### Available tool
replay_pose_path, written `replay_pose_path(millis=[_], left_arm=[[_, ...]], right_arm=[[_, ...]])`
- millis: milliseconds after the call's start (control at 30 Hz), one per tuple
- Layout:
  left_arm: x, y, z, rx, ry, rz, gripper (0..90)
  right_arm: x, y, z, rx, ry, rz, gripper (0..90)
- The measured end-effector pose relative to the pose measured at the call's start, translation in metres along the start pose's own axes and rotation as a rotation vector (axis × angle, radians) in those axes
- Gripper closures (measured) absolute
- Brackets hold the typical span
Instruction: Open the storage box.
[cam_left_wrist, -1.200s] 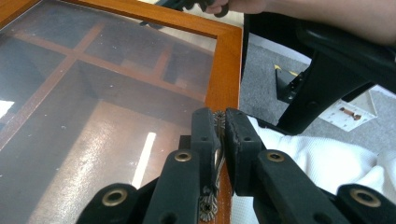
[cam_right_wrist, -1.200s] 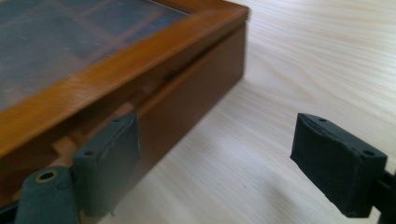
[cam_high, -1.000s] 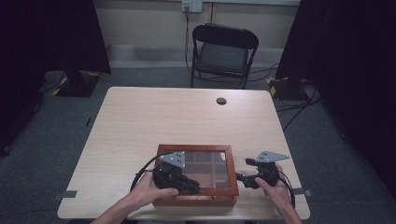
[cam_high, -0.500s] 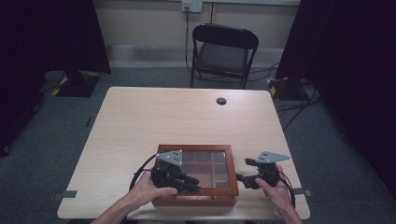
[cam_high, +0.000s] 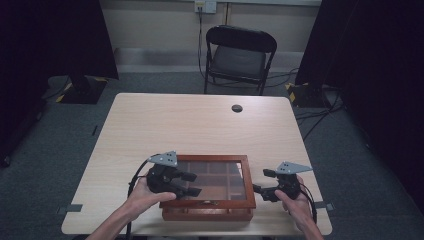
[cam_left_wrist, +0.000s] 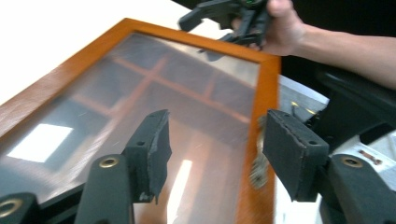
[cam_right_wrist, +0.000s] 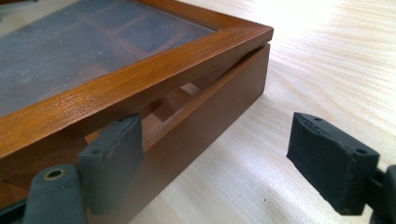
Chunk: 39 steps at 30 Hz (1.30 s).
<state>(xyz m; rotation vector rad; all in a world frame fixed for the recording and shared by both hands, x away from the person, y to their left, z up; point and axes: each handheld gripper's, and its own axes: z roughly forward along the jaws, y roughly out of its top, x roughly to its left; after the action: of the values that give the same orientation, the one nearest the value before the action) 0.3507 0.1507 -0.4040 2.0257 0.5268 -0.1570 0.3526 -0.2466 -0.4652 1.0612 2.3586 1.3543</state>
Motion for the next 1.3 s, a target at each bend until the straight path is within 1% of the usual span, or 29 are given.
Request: replay_pose_path(millis=[67,100,133,167,233,267,300,400,433,600,700,767,867,967,1000,1067,1100,1133,1167,1233,1300], left_arm=[[0.003,-0.003,-0.005,-0.006,0.013,-0.009,36.6],[0.005,-0.005,-0.011,-0.029,0.012,-0.017,34.1],[0.005,-0.005,-0.011,-0.029,0.012,-0.017,33.4],[0.007,-0.007,-0.016,-0.056,0.001,-0.016,31.4],[0.008,-0.008,-0.019,-0.062,0.003,-0.013,30.3],[0.008,-0.009,-0.022,-0.062,0.008,-0.009,26.9],[0.008,-0.009,-0.022,-0.062,0.008,-0.009,25.8],[0.007,-0.011,-0.025,-0.067,0.015,0.004,24.0],[0.007,-0.012,-0.026,-0.068,0.021,0.008,20.1],[0.001,-0.012,-0.032,-0.096,0.014,0.033,18.4],[-0.002,-0.01,-0.034,-0.097,0.018,0.052,17.9],[-0.004,-0.011,-0.036,-0.111,0.018,0.06,18.1],[-0.004,-0.012,-0.036,-0.105,0.008,0.067,18.0],[-0.004,-0.013,-0.035,-0.104,0.002,0.068,17.9],[-0.004,-0.013,-0.035,-0.104,0.0,0.067,17.7],[-0.006,-0.013,-0.035,-0.1,0.0,0.073,17.7],[-0.008,-0.014,-0.035,-0.115,0.009,0.08,19.0],[-0.008,-0.014,-0.035,-0.115,0.009,0.08,19.1],[-0.01,-0.013,-0.035,-0.121,-0.002,0.074,19.1],[-0.01,-0.013,-0.036,-0.115,-0.001,0.085,19.1],[-0.01,-0.013,-0.035,-0.117,0.0,0.084,19.1]], right_arm=[[0.0,0.0,-0.001,-0.009,0.003,0.005,17.5],[0.0,0.001,-0.001,-0.011,0.001,0.008,17.5],[0.0,0.001,-0.001,-0.013,0.002,0.008,17.5],[0.0,0.001,-0.001,-0.013,0.003,0.01,17.5],[0.0,0.001,-0.001,-0.012,0.007,0.011,17.5],[0.0,0.001,-0.001,-0.016,0.004,0.012,17.5],[0.0,0.001,-0.002,-0.019,0.003,0.011,17.5],[0.0,0.002,-0.003,-0.027,0.004,0.016,17.4],[0.0,0.003,-0.003,-0.035,0.005,0.021,17.4],[0.0,0.005,-0.004,-0.049,0.004,0.027,17.4],[0.0,0.007,-0.004,-0.059,0.004,0.03,17.4],[0.0,0.008,-0.004,-0.059,-0.005,0.041,17.4],[0.0,0.009,-0.004,-0.059,-0.008,0.04,17.4],[-0.001,0.01,-0.004,-0.068,-0.006,0.044,17.4],[-0.001,0.012,-0.005,-0.078,-0.008,0.048,17.3],[-0.001,0.012,-0.005,-0.079,-0.008,0.047,17.2],[-0.002,0.014,-0.006,-0.085,-0.011,0.052,17.2],[-0.002,0.014,-0.006,-0.085,-0.011,0.052,17.2],[-0.002,0.015,-0.006,-0.088,-0.01,0.055,17.2],[-0.002,0.017,-0.006,-0.097,-0.016,0.052,17.0],[-0.004,0.02,-0.004,-0.09,-0.03,0.069,16.5]])
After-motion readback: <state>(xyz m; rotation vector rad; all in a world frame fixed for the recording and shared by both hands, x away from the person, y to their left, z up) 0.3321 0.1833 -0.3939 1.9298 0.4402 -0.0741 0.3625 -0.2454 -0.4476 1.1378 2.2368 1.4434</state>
